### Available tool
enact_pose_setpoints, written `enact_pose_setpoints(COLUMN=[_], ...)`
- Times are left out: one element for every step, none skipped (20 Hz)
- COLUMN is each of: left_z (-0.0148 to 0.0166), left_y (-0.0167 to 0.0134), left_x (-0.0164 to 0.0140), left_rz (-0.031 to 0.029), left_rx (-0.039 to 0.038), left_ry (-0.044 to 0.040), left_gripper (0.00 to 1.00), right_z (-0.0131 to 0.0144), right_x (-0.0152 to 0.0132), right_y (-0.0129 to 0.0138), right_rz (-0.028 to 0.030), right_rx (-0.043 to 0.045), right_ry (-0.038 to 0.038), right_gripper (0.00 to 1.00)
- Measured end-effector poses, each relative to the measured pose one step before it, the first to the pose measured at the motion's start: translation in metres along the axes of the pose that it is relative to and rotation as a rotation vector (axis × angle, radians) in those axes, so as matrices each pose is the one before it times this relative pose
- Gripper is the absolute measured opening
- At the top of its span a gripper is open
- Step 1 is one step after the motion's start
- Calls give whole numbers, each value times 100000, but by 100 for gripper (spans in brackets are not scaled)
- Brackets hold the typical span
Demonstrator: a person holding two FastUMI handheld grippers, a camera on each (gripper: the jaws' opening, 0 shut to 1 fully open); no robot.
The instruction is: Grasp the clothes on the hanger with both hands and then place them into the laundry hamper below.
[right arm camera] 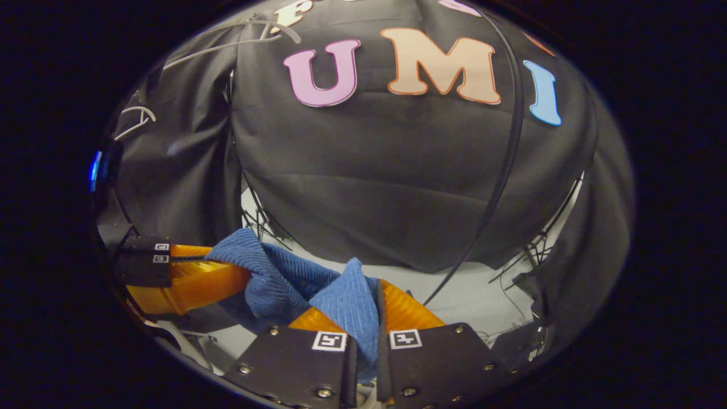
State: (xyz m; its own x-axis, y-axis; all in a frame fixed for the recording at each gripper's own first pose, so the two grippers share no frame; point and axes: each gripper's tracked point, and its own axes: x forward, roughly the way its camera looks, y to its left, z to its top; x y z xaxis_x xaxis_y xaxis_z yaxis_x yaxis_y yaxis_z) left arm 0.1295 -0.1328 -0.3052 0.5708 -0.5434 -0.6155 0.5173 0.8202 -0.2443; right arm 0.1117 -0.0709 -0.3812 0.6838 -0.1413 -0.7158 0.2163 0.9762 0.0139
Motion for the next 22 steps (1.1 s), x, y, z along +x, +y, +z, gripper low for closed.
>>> enact_pose_setpoints(left_z=[-736,-888,-644,-612,-539,-441,-319,-461,-479,-707,-576,-572,-550,-504,-587,-709,-890,-1141,-628,-459,-103,-51], left_y=[235,270,113,-8,-98,-131,52,13,89,274,60,46,30,-35,264,279,313,345,71,38,-245,-145], left_x=[193,173,81,361,255,135,183,274,131,-11,174,24,235,64,268,285,387,30,-57,80,-53,-77], left_rz=[455,599,423,407,140,421,536,561,916,902,511,721,296,-218,16,246,596,343,-91,109,-175,-254], left_rx=[395,342,-48,-398,-546,-621,-454,-320,-423,-565,-658,-679,-612,-468,-251,-246,-30,25,151,-77,-137,-90], left_ry=[2102,2412,2504,2079,1819,1806,1971,2236,2332,2574,1991,2343,1878,1345,1005,1973,2593,2293,916,709,291,259], left_gripper=[6,5,7,6,5,6,6,6,6,6,6,6,6,8,11,12,12,12,14,15,19,16], right_z=[-526,-554,-686,-575,-778,-648,-726,-477,-689,-514,-486,-462,-550,-467,-387,-73,-399,63,98,206,58,101], right_x=[50,229,176,249,151,192,210,224,234,195,305,163,162,122,-48,-32,34,-20,59,-75,-93,-62], right_y=[-36,-57,-22,25,107,79,125,101,158,27,-8,-32,-62,-16,181,-71,-154,-15,-25,-26,4,31], right_rz=[-355,-308,-74,-116,110,210,334,381,264,-181,-657,-609,-510,-187,753,-97,-690,149,76,54,250,187], right_rx=[-80,-210,-335,-209,113,395,507,316,-74,-507,-887,-809,-752,-626,82,-111,-487,65,318,157,129,0], right_ry=[1377,1598,1851,1956,2020,1907,1804,1623,2047,1500,1795,1739,1629,1373,677,333,594,-121,-266,-394,-251,-310], right_gripper=[14,14,14,14,14,14,13,14,14,14,14,14,14,14,14,17,17,17,17,17,17,17])
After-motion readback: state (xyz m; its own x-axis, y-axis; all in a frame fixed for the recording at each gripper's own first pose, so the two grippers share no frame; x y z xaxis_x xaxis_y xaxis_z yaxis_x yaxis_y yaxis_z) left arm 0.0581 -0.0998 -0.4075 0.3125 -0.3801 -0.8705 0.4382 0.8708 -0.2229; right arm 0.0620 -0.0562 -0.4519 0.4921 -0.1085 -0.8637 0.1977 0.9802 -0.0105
